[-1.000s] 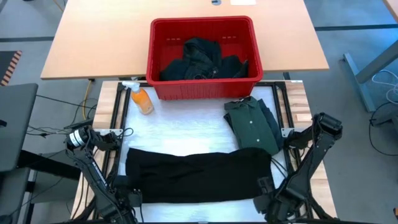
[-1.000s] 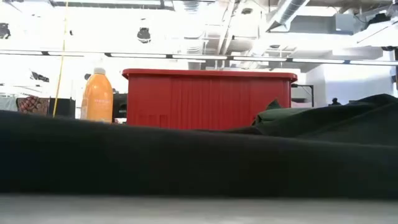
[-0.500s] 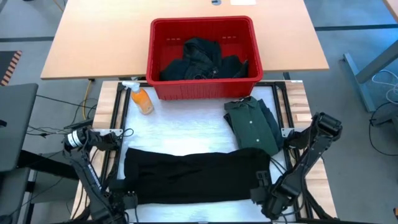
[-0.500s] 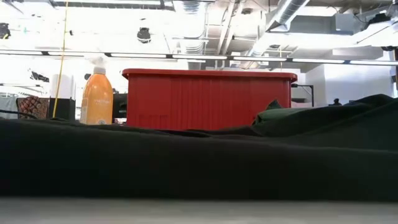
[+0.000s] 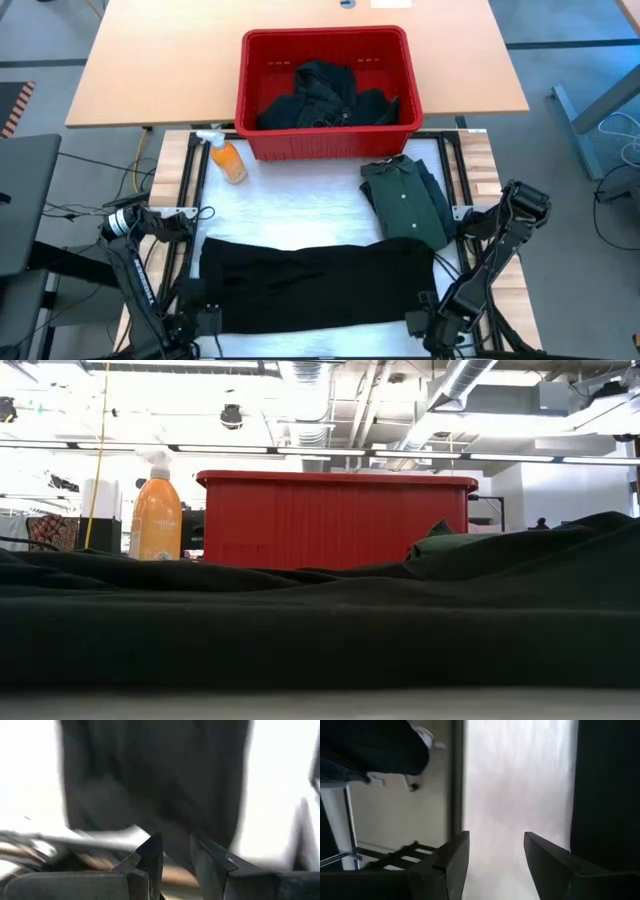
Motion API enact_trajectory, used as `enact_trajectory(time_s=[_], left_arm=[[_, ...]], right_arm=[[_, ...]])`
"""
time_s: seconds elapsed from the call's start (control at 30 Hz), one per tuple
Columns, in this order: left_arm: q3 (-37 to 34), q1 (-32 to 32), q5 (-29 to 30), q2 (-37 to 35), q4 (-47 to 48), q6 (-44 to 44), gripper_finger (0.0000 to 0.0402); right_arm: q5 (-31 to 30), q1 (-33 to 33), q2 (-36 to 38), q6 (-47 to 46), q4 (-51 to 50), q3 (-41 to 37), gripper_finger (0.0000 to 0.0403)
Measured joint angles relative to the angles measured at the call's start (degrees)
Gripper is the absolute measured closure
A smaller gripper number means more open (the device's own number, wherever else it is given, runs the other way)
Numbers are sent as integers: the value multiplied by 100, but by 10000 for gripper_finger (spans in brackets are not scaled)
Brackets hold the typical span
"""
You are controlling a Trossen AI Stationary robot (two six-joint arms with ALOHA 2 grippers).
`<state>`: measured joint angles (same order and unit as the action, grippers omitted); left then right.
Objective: Fold laundry
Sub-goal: Fold the black shirt
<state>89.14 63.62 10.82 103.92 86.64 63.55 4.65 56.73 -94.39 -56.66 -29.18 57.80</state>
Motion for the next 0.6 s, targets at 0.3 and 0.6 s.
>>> enact_trajectory(time_s=[0.3,0.6], left_arm=[[-1090,-1568,2092,-662,-1540,-1324,315],[-2874,-3520,1355,-797,-4767,-3998,311]], right_arm=[[-914,-507,350,1242,-1175,1044,189],[-1655,-744,839,1221,-728,-170,213]])
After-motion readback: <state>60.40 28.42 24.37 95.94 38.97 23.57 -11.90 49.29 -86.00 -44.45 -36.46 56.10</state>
